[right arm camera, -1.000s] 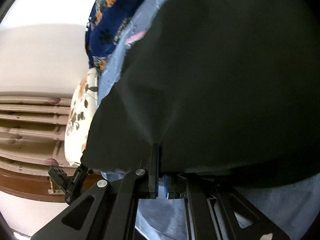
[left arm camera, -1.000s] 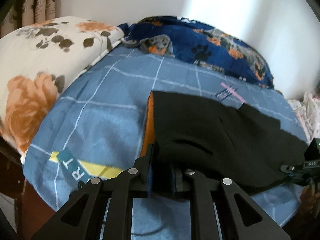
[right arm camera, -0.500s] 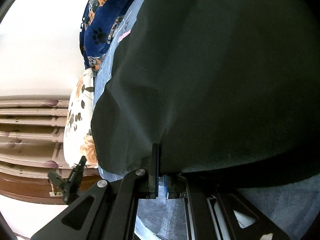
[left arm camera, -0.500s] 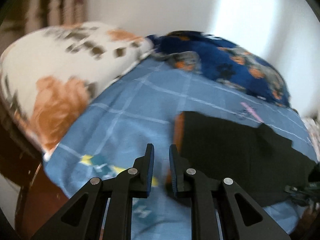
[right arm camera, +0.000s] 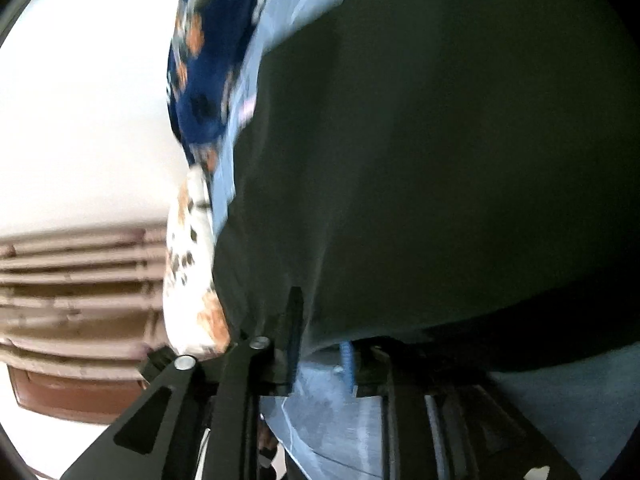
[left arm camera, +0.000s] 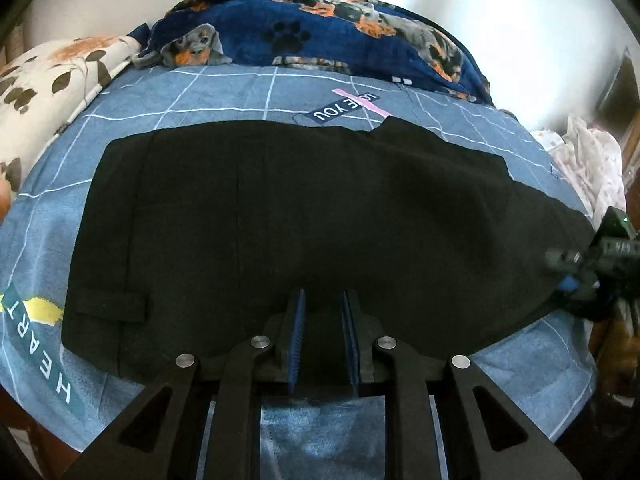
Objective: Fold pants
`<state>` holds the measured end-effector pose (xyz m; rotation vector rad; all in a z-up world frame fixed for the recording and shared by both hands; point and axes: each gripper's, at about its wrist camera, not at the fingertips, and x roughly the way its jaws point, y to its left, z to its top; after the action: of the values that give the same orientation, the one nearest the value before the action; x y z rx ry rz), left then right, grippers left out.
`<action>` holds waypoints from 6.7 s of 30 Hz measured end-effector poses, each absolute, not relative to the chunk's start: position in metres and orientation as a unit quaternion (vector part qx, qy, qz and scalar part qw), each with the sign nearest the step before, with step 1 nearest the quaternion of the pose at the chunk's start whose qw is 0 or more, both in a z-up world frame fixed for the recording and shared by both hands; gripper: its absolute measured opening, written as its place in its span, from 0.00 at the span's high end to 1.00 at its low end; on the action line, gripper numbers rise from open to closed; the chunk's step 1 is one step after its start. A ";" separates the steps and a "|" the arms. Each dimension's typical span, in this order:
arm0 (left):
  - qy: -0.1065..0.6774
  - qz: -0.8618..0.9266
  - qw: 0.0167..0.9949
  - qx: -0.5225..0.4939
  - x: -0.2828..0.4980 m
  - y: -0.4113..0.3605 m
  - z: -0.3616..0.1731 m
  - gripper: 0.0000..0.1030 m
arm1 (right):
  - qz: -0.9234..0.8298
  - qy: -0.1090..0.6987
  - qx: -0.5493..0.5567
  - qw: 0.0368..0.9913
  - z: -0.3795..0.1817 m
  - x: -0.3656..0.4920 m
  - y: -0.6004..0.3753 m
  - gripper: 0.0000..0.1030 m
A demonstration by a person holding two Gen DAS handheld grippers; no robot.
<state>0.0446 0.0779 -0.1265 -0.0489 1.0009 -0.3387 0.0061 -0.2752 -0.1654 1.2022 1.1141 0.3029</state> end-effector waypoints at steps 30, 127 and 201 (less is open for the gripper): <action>0.466 -0.182 0.866 -0.015 0.043 0.086 -0.131 0.80 | -0.089 0.274 0.629 0.722 -0.157 -0.128 -0.603 0.99; 0.447 -0.118 0.882 0.089 0.032 0.057 -0.132 0.12 | -0.162 0.259 0.560 0.770 -0.158 -0.126 -0.609 0.98; 0.440 -0.049 0.883 0.157 0.029 0.050 -0.115 0.10 | 0.001 0.433 0.291 0.853 -0.103 -0.020 -0.387 0.89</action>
<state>0.0293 0.0496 -0.1147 0.3266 0.9152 -0.1018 -0.0197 -0.3869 -0.1028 0.6122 0.9112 0.0026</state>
